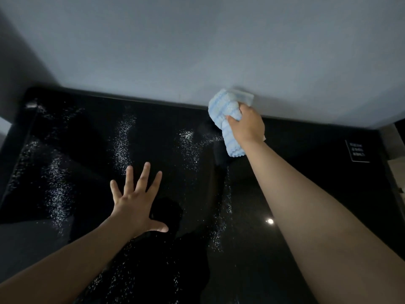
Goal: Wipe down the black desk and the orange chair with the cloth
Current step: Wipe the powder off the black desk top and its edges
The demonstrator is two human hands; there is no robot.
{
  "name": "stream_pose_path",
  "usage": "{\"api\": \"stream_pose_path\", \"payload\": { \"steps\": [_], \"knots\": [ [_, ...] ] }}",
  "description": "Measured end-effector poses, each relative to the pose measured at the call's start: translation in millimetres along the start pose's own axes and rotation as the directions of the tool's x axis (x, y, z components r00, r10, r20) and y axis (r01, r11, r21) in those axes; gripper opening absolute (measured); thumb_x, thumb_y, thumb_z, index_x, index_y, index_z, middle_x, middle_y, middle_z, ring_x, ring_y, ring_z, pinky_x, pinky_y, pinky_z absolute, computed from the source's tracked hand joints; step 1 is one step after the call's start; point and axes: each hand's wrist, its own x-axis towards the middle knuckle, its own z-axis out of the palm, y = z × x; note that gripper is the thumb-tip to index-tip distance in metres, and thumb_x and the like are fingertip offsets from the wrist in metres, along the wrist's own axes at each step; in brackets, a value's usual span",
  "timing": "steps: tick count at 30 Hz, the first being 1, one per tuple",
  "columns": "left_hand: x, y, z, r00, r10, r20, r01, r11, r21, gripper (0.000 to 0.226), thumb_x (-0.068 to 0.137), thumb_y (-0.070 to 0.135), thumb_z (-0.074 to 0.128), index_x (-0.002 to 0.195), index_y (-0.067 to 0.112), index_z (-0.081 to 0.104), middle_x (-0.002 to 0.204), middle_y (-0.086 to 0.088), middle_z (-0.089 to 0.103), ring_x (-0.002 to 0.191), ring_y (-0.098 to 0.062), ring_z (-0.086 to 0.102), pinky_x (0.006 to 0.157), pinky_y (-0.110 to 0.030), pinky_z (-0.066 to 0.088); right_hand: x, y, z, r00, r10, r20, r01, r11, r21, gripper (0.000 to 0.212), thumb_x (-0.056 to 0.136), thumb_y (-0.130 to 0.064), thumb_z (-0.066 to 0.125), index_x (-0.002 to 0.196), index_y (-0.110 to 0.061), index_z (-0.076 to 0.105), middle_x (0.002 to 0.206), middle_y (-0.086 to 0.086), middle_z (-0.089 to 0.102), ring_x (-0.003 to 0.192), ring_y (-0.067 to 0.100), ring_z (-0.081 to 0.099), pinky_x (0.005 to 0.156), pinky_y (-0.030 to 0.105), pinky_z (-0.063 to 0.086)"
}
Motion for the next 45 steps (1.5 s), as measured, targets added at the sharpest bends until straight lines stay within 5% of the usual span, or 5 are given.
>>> {"api": "stream_pose_path", "payload": {
  "steps": [10,20,39,45],
  "knots": [
    [0.6,2.2,-2.7,0.999,-0.013,0.043,0.012,1.000,0.007,0.144,0.048,0.090,0.056,0.133,0.029,-0.043,0.134,-0.001,-0.059,0.134,-0.043,-0.037,0.107,-0.069,-0.003,22.4,11.5,29.2,0.995,0.014,0.098,-0.011,0.999,-0.034,0.036,0.092,-0.040,0.057,0.122,-0.021,0.059,0.116,0.004,0.063,0.108,0.025,0.058,0.076,0.028,0.038],
    [0.6,1.9,-1.2,1.000,-0.011,0.015,0.011,1.000,-0.002,0.144,0.047,0.089,0.058,0.134,0.031,-0.041,0.136,-0.001,-0.057,0.135,-0.043,-0.035,0.107,-0.070,-0.002,-28.0,15.7,29.6,0.997,-0.027,0.079,0.029,0.999,-0.023,0.034,0.091,-0.038,0.060,0.119,-0.019,0.060,0.110,0.003,0.061,0.100,0.022,0.060,0.071,0.029,0.041],
    [-6.2,10.1,-11.8,0.999,-0.036,-0.026,0.038,0.996,0.084,0.144,0.050,0.087,0.061,0.145,0.026,-0.028,0.152,-0.008,-0.034,0.142,-0.045,-0.018,0.112,-0.064,0.011,-156.2,37.5,17.7,0.993,0.002,0.114,-0.002,1.000,-0.003,0.051,0.091,-0.040,0.061,0.137,-0.018,0.051,0.126,0.001,0.057,0.114,0.018,0.056,0.089,0.031,0.049],
    [-43.5,12.4,10.4,0.990,0.079,-0.113,-0.078,0.997,0.018,0.119,0.071,0.074,0.059,0.151,0.021,-0.011,0.159,-0.006,-0.016,0.146,-0.033,-0.012,0.118,-0.055,0.006,-201.2,41.0,15.8,0.996,0.009,0.087,-0.011,0.999,0.030,0.049,0.091,-0.037,0.064,0.134,-0.016,0.054,0.125,0.001,0.059,0.113,0.016,0.057,0.088,0.023,0.043]
  ]
}}
